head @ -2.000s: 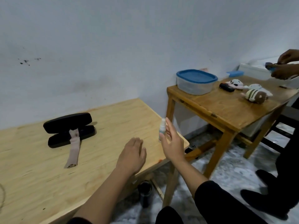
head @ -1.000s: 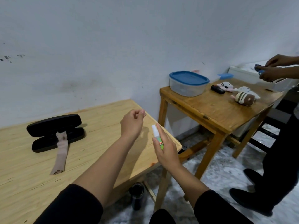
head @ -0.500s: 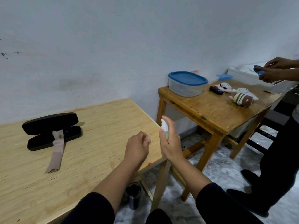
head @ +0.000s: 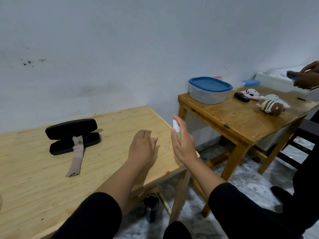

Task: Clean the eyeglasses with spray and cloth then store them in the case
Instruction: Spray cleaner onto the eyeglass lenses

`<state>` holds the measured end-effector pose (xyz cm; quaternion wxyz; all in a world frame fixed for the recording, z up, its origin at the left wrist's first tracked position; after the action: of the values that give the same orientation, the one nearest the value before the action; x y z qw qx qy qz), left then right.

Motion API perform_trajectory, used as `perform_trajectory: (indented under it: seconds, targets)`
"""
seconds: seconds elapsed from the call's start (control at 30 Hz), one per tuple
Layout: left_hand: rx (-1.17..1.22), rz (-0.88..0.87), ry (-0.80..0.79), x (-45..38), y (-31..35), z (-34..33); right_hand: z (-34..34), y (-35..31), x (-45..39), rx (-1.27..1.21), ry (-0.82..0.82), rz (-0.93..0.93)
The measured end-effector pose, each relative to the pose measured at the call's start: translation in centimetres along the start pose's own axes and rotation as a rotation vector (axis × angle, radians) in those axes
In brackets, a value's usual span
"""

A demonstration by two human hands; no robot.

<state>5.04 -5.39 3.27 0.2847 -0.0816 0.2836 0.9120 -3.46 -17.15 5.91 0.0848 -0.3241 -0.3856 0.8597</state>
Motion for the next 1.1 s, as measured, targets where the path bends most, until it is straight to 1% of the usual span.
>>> perform_trajectory:
  seconds: [0.1, 0.17, 0.47, 0.7, 0.87, 1.0, 1.1]
  targets:
    - [-0.101, -0.06, 0.063, -0.5, -1.4, 2.3, -0.7, -1.4, -0.8, 0.017, 0.014, 0.047]
    - [-0.159, -0.053, 0.057, -0.6, -2.7, 3.8, -1.4, -2.5, -1.3, 0.024, 0.03, 0.09]
    - [-0.413, 0.087, 0.183, 2.0, -9.1, 14.0, -7.4, -9.9, -2.1, -0.076, -0.052, 0.232]
    - [-0.432, 0.257, 0.309, 8.0, -16.8, 22.4, -14.5, -17.0, -0.5, -0.186, -0.175, 0.308]
    - [-0.458, 0.425, 0.361, 13.7, -21.5, 27.5, -19.7, -21.4, 1.3, -0.268, -0.265, 0.358]
    - [-0.416, 0.545, 0.347, 18.2, -24.8, 30.3, -23.6, -23.8, 3.0, -0.306, -0.335, 0.399]
    - [-0.368, 0.604, 0.252, 21.3, -27.8, 31.4, -25.8, -25.3, 4.3, -0.316, -0.378, 0.432]
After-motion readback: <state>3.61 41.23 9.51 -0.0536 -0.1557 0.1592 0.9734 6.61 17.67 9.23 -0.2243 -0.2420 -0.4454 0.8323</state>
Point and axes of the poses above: each hand's wrist, its own x-axis away from the middle knuckle, its own z-axis out of the back of the hand, y = z × x, the point moved 3 cm from there along -x, towards the middle knuckle, and after that the axes turned 1 degree about -y, right-handed, at the moved point
